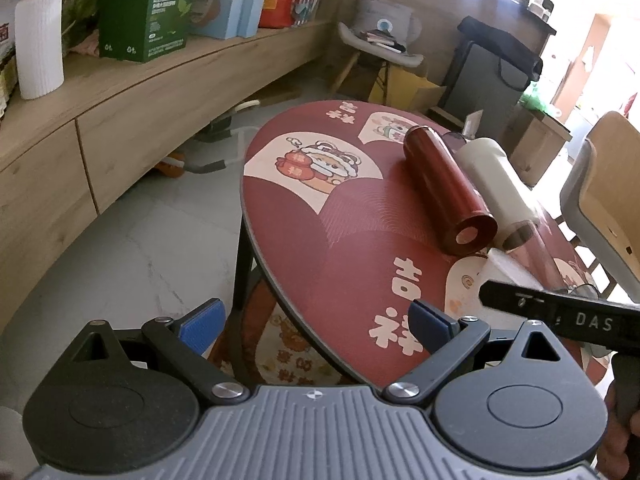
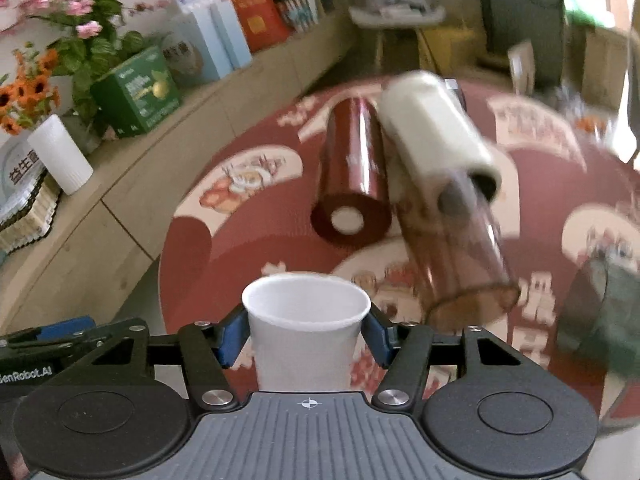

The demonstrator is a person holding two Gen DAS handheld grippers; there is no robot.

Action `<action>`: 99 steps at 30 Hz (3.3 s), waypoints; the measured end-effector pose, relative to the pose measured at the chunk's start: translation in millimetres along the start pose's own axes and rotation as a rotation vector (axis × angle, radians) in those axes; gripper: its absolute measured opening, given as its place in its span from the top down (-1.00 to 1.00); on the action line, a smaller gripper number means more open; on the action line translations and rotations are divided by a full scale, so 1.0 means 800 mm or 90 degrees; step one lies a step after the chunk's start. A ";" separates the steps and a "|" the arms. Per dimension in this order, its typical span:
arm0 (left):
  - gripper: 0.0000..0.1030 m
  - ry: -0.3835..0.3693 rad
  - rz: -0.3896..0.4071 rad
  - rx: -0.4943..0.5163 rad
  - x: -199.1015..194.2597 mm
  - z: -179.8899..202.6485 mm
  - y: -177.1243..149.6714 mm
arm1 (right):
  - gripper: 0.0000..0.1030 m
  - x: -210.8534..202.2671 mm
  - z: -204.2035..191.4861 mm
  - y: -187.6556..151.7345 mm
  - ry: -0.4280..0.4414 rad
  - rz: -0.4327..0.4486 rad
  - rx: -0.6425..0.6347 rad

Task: Flip cup upright

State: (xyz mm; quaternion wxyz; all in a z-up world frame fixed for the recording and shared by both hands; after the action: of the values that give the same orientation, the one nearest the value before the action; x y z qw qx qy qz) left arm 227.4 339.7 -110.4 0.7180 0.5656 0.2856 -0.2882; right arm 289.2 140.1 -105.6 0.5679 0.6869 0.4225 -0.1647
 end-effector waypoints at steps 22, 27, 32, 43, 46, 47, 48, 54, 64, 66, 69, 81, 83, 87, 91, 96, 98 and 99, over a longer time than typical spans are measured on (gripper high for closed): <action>-0.92 0.020 0.000 0.026 -0.003 0.016 -0.001 | -0.37 -0.003 0.004 -0.042 -0.061 0.042 -0.091; -0.92 0.030 0.018 0.061 -0.027 0.039 0.001 | -0.71 -0.038 0.015 -0.048 -0.086 0.054 -0.067; -0.92 0.032 0.022 0.112 -0.052 0.067 -0.010 | -0.99 -0.084 0.035 -0.059 -0.122 0.064 -0.033; -0.93 0.043 0.033 0.166 -0.110 0.098 -0.041 | -0.99 -0.167 0.070 -0.090 -0.153 0.089 0.016; -0.93 0.039 0.035 0.168 -0.124 0.103 -0.049 | -0.99 -0.183 0.074 -0.099 -0.154 0.096 0.025; -0.93 0.038 0.035 0.166 -0.128 0.104 -0.051 | -0.99 -0.187 0.075 -0.102 -0.154 0.098 0.029; -0.93 0.037 0.035 0.165 -0.131 0.106 -0.053 | -0.99 -0.191 0.077 -0.106 -0.154 0.100 0.034; -0.93 0.047 0.039 0.185 -0.145 0.112 -0.061 | -0.99 -0.208 0.077 -0.115 -0.148 0.104 0.042; -0.93 0.056 0.049 0.183 -0.158 0.110 -0.064 | -0.99 -0.224 0.073 -0.126 -0.152 0.112 0.042; -0.93 0.059 0.050 0.184 -0.159 0.111 -0.065 | -0.99 -0.226 0.073 -0.127 -0.154 0.113 0.041; -0.93 0.060 0.053 0.184 -0.162 0.111 -0.065 | -0.99 -0.227 0.073 -0.127 -0.155 0.113 0.040; -0.93 0.065 0.059 0.182 -0.166 0.110 -0.066 | -0.99 -0.231 0.073 -0.128 -0.160 0.116 0.040; -0.93 0.066 0.060 0.182 -0.166 0.110 -0.066 | -0.99 -0.232 0.073 -0.128 -0.160 0.116 0.040; -0.93 0.068 0.061 0.180 -0.167 0.109 -0.065 | -0.99 -0.233 0.075 -0.128 -0.162 0.117 0.040; -0.93 0.070 0.063 0.181 -0.169 0.108 -0.065 | -0.99 -0.237 0.080 -0.127 -0.168 0.117 0.041; -0.93 0.075 0.068 0.183 -0.172 0.109 -0.065 | -0.99 -0.239 0.080 -0.126 -0.176 0.121 0.042; -0.93 0.076 0.069 0.183 -0.173 0.108 -0.065 | -0.99 -0.240 0.080 -0.125 -0.178 0.121 0.042; -0.94 0.077 0.070 0.182 -0.173 0.108 -0.065 | -0.99 -0.240 0.080 -0.125 -0.180 0.123 0.042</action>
State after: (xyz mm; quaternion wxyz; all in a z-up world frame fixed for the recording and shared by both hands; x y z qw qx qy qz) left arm 103.7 258.0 -24.9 0.6263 0.6931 0.2529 -0.2518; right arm 115.7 5.3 -53.4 0.6118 0.7126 0.2652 -0.2181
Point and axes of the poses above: each gripper's, at about its wrist camera, not at the fingertips, and x roughly the way its jaws point, z to its right, y to its top, the point moved 6 cm from there along x, roughly the way its jaws point, and after that the axes turned 4 degrees about x, right-handed, at the moved point
